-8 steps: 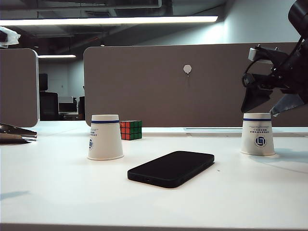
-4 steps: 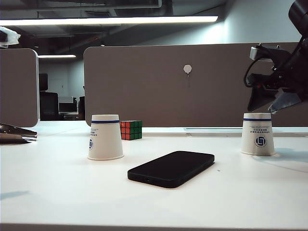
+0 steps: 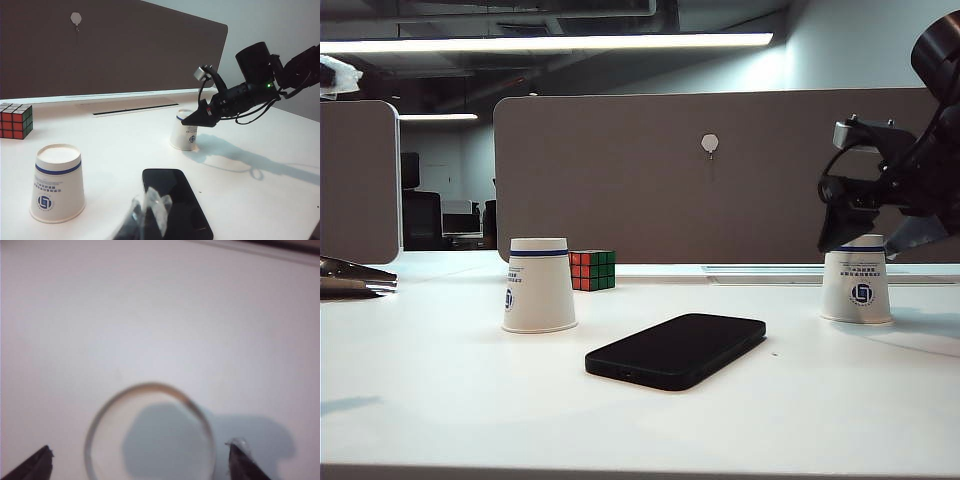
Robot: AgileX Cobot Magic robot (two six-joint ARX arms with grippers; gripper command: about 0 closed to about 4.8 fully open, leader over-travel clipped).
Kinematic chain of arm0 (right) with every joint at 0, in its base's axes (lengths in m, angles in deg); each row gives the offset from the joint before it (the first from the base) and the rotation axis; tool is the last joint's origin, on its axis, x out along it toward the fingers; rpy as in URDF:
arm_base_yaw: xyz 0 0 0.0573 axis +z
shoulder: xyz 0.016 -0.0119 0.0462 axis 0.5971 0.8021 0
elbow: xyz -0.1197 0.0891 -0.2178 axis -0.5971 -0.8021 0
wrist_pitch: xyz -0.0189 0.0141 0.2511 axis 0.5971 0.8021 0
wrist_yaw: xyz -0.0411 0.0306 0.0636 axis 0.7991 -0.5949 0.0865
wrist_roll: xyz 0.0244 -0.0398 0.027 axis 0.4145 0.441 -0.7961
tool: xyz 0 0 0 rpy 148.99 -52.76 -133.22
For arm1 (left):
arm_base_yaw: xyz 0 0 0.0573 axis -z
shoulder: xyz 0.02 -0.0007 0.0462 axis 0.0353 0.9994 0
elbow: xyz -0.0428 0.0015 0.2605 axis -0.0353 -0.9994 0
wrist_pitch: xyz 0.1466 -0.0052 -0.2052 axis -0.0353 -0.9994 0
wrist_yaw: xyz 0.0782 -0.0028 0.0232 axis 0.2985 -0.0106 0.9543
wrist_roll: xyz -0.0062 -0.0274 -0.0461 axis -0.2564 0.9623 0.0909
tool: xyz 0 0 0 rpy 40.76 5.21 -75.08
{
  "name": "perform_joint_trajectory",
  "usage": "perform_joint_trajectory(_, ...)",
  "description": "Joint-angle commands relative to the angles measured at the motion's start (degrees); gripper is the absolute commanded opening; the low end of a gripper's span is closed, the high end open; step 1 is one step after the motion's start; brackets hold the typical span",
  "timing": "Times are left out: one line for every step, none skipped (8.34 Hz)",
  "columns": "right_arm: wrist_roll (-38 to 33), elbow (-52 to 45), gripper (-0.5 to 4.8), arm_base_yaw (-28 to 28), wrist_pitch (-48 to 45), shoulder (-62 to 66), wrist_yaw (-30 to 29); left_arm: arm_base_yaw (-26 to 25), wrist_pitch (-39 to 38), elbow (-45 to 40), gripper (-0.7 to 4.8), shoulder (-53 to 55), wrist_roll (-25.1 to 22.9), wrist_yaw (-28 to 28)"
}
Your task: Carefully pick up the cup on the right and stack it on top of the cup on the left.
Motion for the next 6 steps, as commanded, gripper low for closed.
perform_joint_trajectory(-0.13, 0.28, 4.79, -0.02, -4.50, -0.22, 0.07, 0.07, 0.92, 0.11, -0.04, 0.02, -0.33, -0.11)
perform_joint_trajectory(-0.13, 0.28, 4.79, -0.02, -4.52, 0.39, 0.09, 0.07, 0.92, 0.11, -0.04, 0.02, -0.46, -0.11)
perform_joint_trajectory(-0.13, 0.28, 4.00, -0.02, -4.48, 1.33, 0.02, 0.07, 0.90, 0.11, -0.04, 0.00, -0.48, -0.09)
perform_joint_trajectory(-0.13, 0.28, 3.62, -0.02, -4.48, 1.33, 0.02, 0.07, 0.90, 0.11, -0.04, 0.02, -0.48, -0.09)
perform_joint_trajectory(-0.13, 0.28, 3.56, -0.02, -4.48, 1.33, 0.02, 0.07, 0.90, 0.11, -0.04, 0.00, -0.48, -0.09)
perform_joint_trajectory(-0.13, 0.28, 3.39, -0.02, -4.48, 1.33, 0.00, 0.07, 0.90, 0.11, -0.04, 0.00, -0.48, -0.09)
